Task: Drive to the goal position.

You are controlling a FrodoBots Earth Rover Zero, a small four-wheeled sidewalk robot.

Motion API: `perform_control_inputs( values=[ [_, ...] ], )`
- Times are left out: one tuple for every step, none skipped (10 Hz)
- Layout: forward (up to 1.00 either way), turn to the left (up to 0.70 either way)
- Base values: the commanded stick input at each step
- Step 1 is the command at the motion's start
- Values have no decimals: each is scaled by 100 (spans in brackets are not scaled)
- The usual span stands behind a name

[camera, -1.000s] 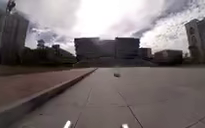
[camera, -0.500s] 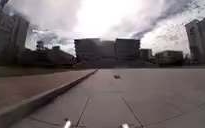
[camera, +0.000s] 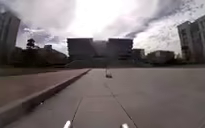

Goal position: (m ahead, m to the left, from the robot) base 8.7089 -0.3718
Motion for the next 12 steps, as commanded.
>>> perform_control_inputs(
  values=[
    [100,0],
    [100,0],
    [100,0],
    [100,0],
    [100,0],
    [100,0],
    [100,0],
    [100,1],
    [100,2],
    [100,2],
    [100,2],
    [100,2]
  ],
)
